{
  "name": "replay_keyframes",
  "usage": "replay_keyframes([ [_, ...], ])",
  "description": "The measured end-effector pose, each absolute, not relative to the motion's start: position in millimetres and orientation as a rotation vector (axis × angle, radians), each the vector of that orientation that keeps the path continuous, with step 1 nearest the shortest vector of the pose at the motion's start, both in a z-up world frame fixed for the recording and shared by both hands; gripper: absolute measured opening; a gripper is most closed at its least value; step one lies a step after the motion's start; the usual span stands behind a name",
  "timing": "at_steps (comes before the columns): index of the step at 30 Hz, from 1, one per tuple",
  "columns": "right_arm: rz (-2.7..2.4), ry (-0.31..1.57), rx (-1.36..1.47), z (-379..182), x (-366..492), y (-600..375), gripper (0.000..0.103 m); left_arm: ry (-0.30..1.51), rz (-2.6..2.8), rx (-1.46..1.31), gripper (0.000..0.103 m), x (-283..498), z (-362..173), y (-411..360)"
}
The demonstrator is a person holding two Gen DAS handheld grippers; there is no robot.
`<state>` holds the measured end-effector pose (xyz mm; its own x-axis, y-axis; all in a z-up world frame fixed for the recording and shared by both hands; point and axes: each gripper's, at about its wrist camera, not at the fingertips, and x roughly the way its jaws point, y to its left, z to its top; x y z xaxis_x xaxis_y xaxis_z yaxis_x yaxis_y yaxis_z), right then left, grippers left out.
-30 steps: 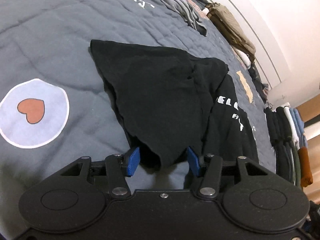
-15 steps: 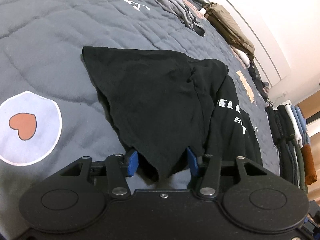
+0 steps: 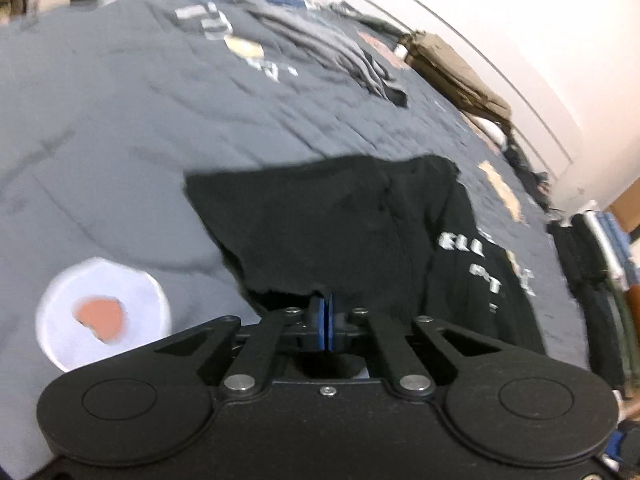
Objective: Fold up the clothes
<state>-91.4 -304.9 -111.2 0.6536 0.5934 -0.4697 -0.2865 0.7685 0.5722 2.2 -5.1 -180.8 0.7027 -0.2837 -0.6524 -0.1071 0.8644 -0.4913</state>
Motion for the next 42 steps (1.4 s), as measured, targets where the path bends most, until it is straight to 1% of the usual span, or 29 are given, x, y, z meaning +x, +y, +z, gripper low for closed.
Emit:
replay_keyframes([
  [3, 0.523, 0.694, 0.481, -111.5, -91.9, -304.1, 0.043, 0.767, -0.081, -0.518, 0.002, 1.2, -170.9, 8.5],
  [8, 0.529, 0.7, 0.475, -110.9, -93.0, -301.2, 0.043, 0.639, -0.001, -0.493, 0.002, -10.3, -142.1, 36.9],
  [12, 0.534, 0.701, 0.469, -110.5, -94.2, -297.6, 0.043, 0.596, 0.118, -0.484, 0.002, -14.4, -130.7, 64.6],
  [18, 0.528, 0.712, 0.46, -112.2, -93.1, -295.5, 0.043, 0.7, 0.165, -0.416, 0.002, -5.1, -141.8, 73.4],
  [20, 0.524, 0.716, 0.456, -112.7, -92.4, -294.6, 0.043, 0.74, 0.184, -0.331, 0.01, -4.6, -145.0, 68.0],
  [21, 0.52, 0.715, 0.456, -112.6, -92.0, -295.3, 0.043, 0.752, 0.204, -0.278, 0.017, -5.7, -146.0, 64.2],
  [22, 0.517, 0.715, 0.456, -112.5, -91.7, -295.9, 0.043, 0.765, 0.225, -0.224, 0.027, -6.8, -147.0, 60.5],
  [27, 0.469, 0.703, 0.477, -110.4, -90.7, -311.4, 0.043, 0.718, 0.251, -0.227, 0.03, -25.7, -137.8, 68.6],
  [30, 0.391, 0.673, 0.5, -107.4, -92.5, -335.2, 0.043, 0.7, 0.184, -0.277, 0.032, -39.1, -129.5, 70.1],
  [32, 0.302, 0.659, 0.502, -106.9, -96.7, -354.9, 0.043, 0.686, 0.136, -0.274, 0.039, -50.7, -123.7, 61.9],
  [34, 0.214, 0.644, 0.504, -106.5, -101.0, -374.7, 0.043, 0.672, 0.094, -0.245, 0.042, -60.3, -119.2, 49.7],
  [37, 0.087, 0.647, 0.472, -108.3, -109.1, -401.2, 0.043, 0.656, 0.007, -0.207, 0.042, -73.6, -115.2, 28.6],
  [39, 0.032, 0.667, 0.457, -113.1, -113.6, -414.7, 0.043, 0.651, -0.05, -0.199, 0.045, -85.4, -114.3, 16.7],
  [41, -0.007, 0.695, 0.448, -119.6, -116.8, -426.6, 0.043, 0.653, -0.101, -0.189, 0.049, -96.9, -115.3, 6.1],
  [42, -0.018, 0.709, 0.445, -123.5, -117.7, -430.4, 0.043, 0.661, -0.131, -0.193, 0.049, -101.9, -116.8, 2.1],
])
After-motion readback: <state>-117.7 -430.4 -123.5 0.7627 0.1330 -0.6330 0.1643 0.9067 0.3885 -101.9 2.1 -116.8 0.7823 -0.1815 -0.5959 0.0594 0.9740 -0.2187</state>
